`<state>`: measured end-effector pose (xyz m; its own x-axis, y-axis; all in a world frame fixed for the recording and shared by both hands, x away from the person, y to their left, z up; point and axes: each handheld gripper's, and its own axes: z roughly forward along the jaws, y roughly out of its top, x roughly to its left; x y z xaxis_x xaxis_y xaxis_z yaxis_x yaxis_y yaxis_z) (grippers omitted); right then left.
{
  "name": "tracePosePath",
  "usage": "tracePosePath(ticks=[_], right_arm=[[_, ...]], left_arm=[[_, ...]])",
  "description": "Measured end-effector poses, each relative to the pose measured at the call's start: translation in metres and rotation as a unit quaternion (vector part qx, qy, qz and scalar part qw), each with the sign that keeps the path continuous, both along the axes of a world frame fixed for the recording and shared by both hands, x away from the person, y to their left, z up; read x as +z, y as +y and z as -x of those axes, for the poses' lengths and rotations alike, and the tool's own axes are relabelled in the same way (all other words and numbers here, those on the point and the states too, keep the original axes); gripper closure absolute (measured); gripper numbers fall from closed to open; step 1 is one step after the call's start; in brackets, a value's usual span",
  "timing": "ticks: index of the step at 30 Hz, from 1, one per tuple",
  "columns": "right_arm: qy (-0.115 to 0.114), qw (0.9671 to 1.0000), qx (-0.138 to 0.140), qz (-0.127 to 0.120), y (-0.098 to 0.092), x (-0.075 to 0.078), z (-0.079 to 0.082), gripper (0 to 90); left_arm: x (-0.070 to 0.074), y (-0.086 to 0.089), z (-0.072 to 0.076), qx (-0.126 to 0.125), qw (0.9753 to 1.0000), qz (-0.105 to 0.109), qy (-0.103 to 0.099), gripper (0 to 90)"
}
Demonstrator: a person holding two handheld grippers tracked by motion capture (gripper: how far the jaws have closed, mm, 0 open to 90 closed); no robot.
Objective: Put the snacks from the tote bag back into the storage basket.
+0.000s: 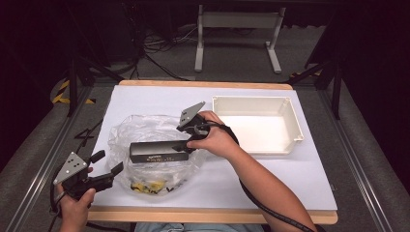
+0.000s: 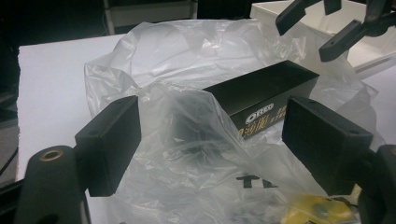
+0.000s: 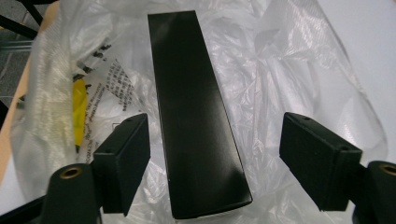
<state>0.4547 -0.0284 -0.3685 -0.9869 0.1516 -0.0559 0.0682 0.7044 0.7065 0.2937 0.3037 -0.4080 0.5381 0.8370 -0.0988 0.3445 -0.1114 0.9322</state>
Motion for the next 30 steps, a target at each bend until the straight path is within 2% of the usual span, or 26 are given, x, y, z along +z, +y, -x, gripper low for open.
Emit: tracePosePath(ticks=[15, 24, 30], right_arm=[[0.016, 0.9982, 0.008, 0.058, 0.014, -0.033, -0.009, 23.5], [0.025, 0.9962, 0.017, 0.081, 0.019, -0.039, -0.010, 25.2], [0.028, 0.9949, 0.025, 0.094, 0.022, -0.041, -0.010, 30.0]], left_arm=[[0.000, 0.001, -0.001, -0.002, 1.0000, 0.001, 0.001, 20.7], [0.000, 0.002, -0.002, -0.005, 1.0000, 0.004, 0.000, 20.7], [0.000, 0.001, -0.002, -0.005, 1.0000, 0.006, 0.000, 20.7]])
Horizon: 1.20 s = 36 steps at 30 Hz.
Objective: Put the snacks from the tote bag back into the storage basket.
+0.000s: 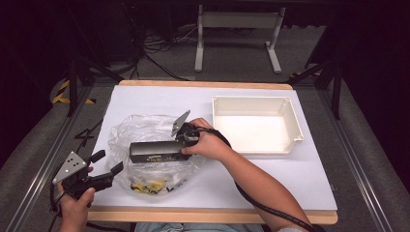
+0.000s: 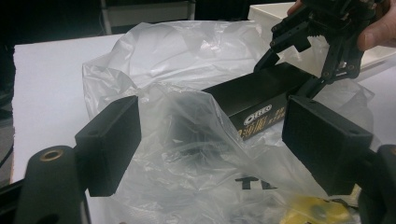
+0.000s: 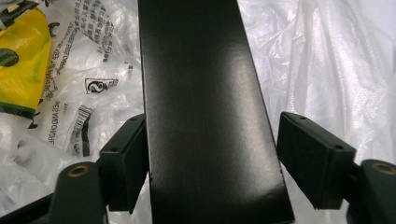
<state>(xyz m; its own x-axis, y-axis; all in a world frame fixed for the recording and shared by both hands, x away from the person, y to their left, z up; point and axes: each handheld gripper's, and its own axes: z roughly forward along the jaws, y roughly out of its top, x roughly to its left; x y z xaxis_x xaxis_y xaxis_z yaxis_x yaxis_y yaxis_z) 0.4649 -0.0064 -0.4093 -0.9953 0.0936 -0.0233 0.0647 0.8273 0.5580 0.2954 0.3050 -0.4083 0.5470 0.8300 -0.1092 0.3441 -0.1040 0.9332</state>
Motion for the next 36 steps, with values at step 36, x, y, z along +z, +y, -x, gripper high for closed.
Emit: tracePosePath(ticks=[36], right_arm=[[0.009, 0.9996, 0.027, 0.002, -0.008, 0.033, 0.000, 43.4]], left_arm=[[0.000, 0.000, 0.000, -0.002, 1.0000, 0.002, 0.004, 20.4]])
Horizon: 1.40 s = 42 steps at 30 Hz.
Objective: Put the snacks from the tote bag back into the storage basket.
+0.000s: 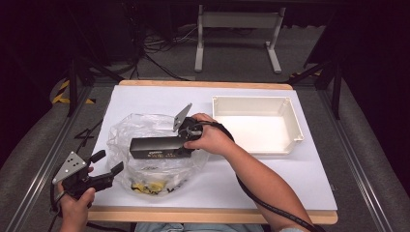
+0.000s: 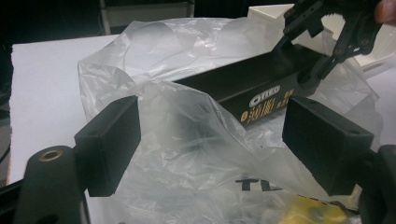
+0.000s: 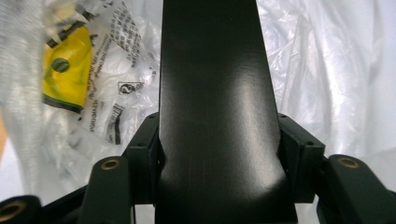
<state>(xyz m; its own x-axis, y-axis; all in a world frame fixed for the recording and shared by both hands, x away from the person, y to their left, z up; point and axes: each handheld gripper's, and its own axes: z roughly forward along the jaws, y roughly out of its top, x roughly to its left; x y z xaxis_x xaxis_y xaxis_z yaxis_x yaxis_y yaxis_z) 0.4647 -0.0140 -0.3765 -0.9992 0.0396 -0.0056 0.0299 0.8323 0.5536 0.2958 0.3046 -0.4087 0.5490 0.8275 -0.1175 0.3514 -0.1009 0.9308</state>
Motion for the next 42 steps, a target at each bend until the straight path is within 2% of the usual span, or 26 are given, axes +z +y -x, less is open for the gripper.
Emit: tracePosePath(ticks=[9, 12, 15, 21, 32, 42], right_arm=[[-0.016, 0.9999, -0.002, 0.003, -0.009, 0.029, -0.001, 43.4], [-0.014, 0.9999, -0.004, 0.004, -0.011, 0.039, 0.001, 43.4], [-0.006, 0.9999, -0.007, -0.004, -0.015, 0.047, 0.001, 43.4], [-0.015, 0.9998, -0.008, -0.014, -0.024, 0.065, 0.005, 43.4], [-0.035, 0.9991, -0.008, -0.021, -0.043, 0.087, 0.010, 43.4], [-0.039, 0.9987, -0.018, -0.027, -0.063, 0.103, 0.014, 43.4]], left_arm=[[0.000, -0.001, 0.000, 0.000, 1.0000, 0.000, -0.001, 20.4], [0.000, -0.001, 0.000, 0.000, 1.0000, 0.000, -0.001, 20.4], [-0.001, -0.001, -0.001, -0.002, 1.0000, -0.001, 0.001, 20.4], [-0.001, -0.002, -0.001, -0.002, 1.0000, -0.001, 0.002, 20.4], [-0.001, -0.002, -0.003, 0.001, 1.0000, 0.000, 0.003, 20.4], [0.000, -0.003, -0.005, 0.002, 1.0000, 0.000, -0.006, 20.4]])
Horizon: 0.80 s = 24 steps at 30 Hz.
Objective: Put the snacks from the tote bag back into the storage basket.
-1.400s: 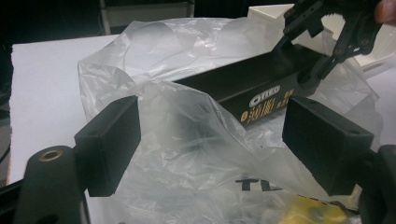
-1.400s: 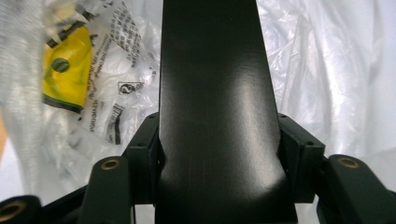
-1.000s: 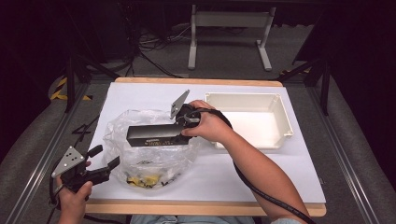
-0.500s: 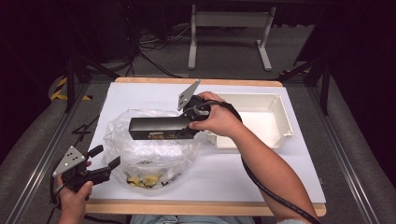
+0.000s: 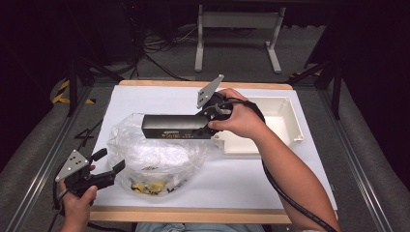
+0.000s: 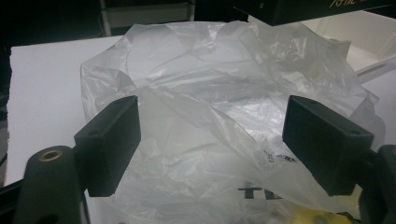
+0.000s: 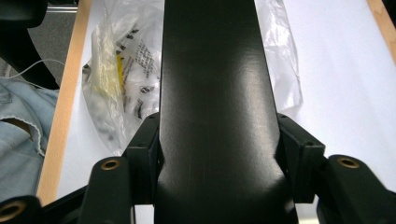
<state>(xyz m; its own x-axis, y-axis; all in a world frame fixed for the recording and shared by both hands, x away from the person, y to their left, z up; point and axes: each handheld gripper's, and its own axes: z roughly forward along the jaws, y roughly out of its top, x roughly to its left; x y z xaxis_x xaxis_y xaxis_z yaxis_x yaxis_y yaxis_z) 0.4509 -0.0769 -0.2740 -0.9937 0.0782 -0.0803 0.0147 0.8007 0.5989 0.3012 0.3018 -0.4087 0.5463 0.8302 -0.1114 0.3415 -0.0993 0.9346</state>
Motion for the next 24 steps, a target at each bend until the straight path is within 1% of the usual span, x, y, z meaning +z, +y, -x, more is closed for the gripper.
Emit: tracePosePath(ticks=[4, 5, 6, 8, 11, 12, 14, 15, 19, 21, 24], right_arm=[[-0.009, 0.9999, -0.006, -0.001, -0.012, 0.004, 0.000, 43.4], [-0.013, 0.9999, -0.007, -0.002, -0.016, 0.006, -0.001, 43.4], [-0.014, 0.9998, -0.010, 0.000, -0.020, 0.008, 0.000, 43.4], [-0.018, 0.9998, -0.008, -0.002, -0.023, 0.009, 0.000, 43.4], [-0.024, 0.9997, -0.011, -0.003, -0.034, 0.013, 0.002, 43.4], [-0.027, 0.9995, -0.016, -0.005, -0.042, 0.016, 0.002, 43.4], [-0.030, 0.9994, -0.019, -0.004, -0.050, 0.018, 0.003, 43.4], [-0.030, 0.9994, -0.019, -0.004, -0.050, 0.018, 0.003, 43.4], [-0.036, 0.9989, -0.029, -0.003, -0.067, 0.024, 0.005, 43.4], [-0.039, 0.9988, -0.030, -0.002, -0.074, 0.026, 0.005, 43.4], [-0.051, 0.9983, -0.028, -0.002, -0.086, 0.030, 0.008, 43.4]], left_arm=[[-0.001, -0.001, -0.001, 0.001, 1.0000, 0.003, 0.002, 20.4], [-0.001, -0.001, -0.002, 0.000, 1.0000, 0.002, 0.001, 20.4], [0.000, 0.000, -0.002, -0.002, 1.0000, -0.003, 0.005, 20.4], [-0.001, -0.001, -0.002, 0.001, 1.0000, 0.001, 0.003, 20.4], [-0.001, -0.002, -0.002, 0.001, 1.0000, 0.001, 0.005, 20.4], [-0.001, -0.001, -0.002, 0.002, 1.0000, 0.001, 0.004, 20.4], [-0.001, -0.001, -0.002, 0.003, 1.0000, -0.001, 0.005, 20.4], [-0.001, -0.001, -0.002, 0.003, 1.0000, -0.001, 0.005, 20.4], [-0.001, -0.002, -0.002, 0.003, 1.0000, 0.000, 0.006, 20.4], [-0.002, -0.002, -0.002, 0.003, 1.0000, -0.002, 0.006, 20.4], [-0.002, -0.002, -0.002, 0.003, 1.0000, -0.003, 0.005, 20.4]])
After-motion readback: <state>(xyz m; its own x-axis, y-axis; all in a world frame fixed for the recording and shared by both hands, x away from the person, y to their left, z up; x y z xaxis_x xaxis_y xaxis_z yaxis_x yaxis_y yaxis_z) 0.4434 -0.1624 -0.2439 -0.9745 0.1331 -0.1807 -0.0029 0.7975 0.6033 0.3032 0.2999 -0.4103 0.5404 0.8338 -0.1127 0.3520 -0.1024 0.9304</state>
